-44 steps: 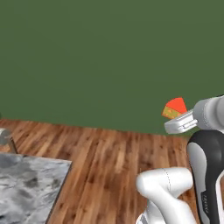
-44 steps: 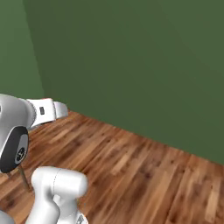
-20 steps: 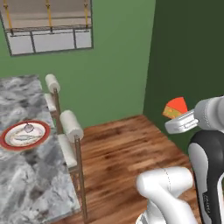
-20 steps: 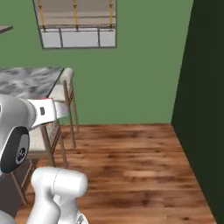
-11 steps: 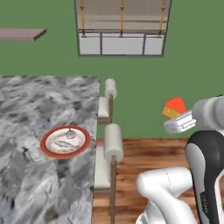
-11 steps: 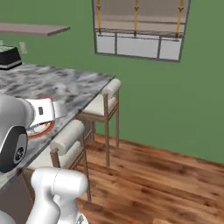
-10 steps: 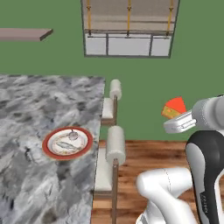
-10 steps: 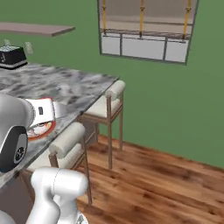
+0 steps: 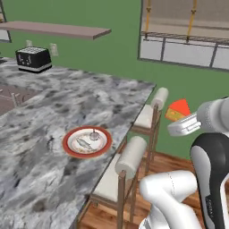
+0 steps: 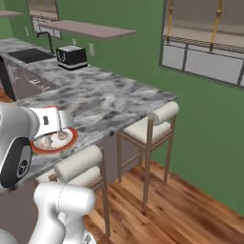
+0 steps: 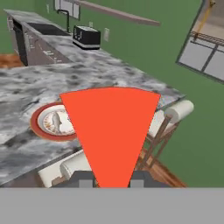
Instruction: Take the cheese, fish, and garlic from the fridge and place them on the plate on the dining counter to create an appetizer plate.
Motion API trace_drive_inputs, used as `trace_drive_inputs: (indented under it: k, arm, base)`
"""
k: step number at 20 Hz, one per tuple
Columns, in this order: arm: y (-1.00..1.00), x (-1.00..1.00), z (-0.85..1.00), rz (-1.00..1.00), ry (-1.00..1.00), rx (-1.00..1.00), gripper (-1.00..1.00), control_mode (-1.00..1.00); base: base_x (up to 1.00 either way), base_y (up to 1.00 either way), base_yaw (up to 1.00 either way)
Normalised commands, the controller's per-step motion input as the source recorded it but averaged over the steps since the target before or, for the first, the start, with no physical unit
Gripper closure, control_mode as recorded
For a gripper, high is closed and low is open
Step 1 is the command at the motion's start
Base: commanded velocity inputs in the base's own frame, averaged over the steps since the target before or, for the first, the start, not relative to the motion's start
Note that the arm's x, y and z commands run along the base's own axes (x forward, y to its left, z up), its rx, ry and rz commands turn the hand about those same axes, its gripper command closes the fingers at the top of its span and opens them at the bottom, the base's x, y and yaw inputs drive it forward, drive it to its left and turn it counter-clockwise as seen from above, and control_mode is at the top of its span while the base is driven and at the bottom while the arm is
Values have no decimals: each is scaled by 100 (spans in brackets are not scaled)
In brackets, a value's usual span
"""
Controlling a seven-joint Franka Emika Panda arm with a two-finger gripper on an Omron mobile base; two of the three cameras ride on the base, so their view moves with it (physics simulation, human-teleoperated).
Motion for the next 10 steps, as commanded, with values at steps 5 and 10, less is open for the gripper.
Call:
trace_drive_inputs:
  k: [5,10]
  arm:
    - [0,0,0,0,0,0,100,100]
    - [0,0,0,0,0,0,100,100]
  base:
    - [90,-6,59]
    - [73,-9,54]
